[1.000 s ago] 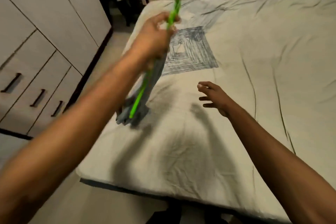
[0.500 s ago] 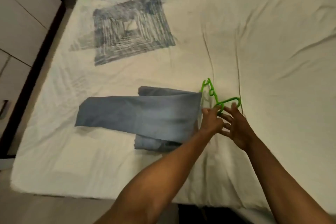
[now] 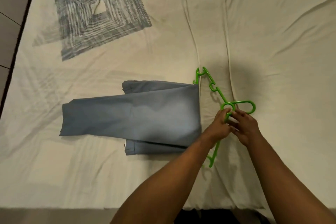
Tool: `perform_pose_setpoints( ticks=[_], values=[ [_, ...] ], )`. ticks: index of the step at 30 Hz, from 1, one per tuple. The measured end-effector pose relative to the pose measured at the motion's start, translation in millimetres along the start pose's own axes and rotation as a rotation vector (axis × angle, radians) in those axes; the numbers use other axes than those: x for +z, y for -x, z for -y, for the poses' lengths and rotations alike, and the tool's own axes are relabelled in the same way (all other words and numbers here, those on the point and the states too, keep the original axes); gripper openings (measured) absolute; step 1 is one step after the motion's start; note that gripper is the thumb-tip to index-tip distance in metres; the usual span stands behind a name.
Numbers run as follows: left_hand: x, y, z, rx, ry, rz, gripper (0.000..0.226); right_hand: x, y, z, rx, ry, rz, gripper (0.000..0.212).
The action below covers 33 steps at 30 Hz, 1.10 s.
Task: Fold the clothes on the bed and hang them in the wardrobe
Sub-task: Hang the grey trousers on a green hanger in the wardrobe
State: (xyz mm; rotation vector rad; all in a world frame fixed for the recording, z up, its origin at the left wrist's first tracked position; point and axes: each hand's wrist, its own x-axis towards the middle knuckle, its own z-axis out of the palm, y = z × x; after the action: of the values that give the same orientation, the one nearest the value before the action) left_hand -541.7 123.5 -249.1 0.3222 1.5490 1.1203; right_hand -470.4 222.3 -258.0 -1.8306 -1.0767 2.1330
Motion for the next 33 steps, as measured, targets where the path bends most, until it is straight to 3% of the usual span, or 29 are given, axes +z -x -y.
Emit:
perform_pose_setpoints(
  ticks=[3,6,9,12,16,19,21,25,30,33],
  values=[
    [-15,-2,17,0.007,-0.001,0.036,0.072,-2,-19,-8,0.031,-0.009,-0.059,0.012],
    [-48,11,39,0.062,0.028,-0.045,0.059,0,-30,-21,0.062,-0.036,-0.167,0.014],
    [-105,33,57,0.059,0.065,-0.256,0.036,6,-34,-36,0.017,0.024,-0.384,0.011],
    [-183,68,69,0.085,0.072,-0.593,0.026,26,-9,-48,-0.198,0.388,-0.617,0.033],
    [-315,126,106,0.116,-0.341,-1.158,0.014,82,26,-75,-0.566,0.711,-0.442,0.022],
    [-395,159,128,-0.078,-0.497,-1.408,0.037,127,33,-111,-0.822,0.938,-0.262,0.023],
    [-432,174,134,-0.274,-0.533,-1.419,0.053,159,40,-130,-0.914,1.086,-0.114,0.018],
    [-488,186,147,-0.49,-0.493,-1.151,0.092,198,47,-159,-1.04,1.423,0.068,0.021],
    [-524,182,155,-0.448,-0.444,-1.013,0.081,208,51,-180,-1.07,1.608,0.073,0.038],
    [-535,181,152,-0.417,-0.186,-0.948,0.079,206,50,-185,-1.047,1.596,0.065,0.042]
  ],
)
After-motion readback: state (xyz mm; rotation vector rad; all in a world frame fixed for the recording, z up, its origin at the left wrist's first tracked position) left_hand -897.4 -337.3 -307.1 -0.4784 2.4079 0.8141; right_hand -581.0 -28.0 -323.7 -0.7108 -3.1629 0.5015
